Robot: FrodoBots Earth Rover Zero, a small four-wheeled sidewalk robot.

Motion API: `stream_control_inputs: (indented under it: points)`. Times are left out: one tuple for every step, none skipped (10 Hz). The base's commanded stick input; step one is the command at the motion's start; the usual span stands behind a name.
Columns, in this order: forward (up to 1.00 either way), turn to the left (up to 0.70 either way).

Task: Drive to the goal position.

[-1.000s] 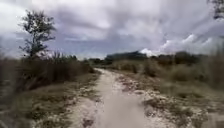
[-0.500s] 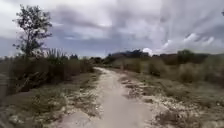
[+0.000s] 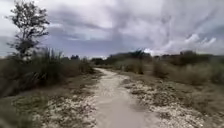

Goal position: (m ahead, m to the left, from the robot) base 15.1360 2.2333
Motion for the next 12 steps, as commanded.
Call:
stream_control_inputs:
  points:
    - [0.85, 0.00]
    - [0.85, 0.00]
    - [0.85, 0.00]
    - [0.85, 0.00]
    - [0.85, 0.00]
    - [0.85, 0.00]
    - [0.85, 0.30]
    - [0.85, 0.34]
    - [0.85, 0.33]
    - [0.85, 0.00]
    - [0.85, 0.00]
    - [0.85, 0.00]
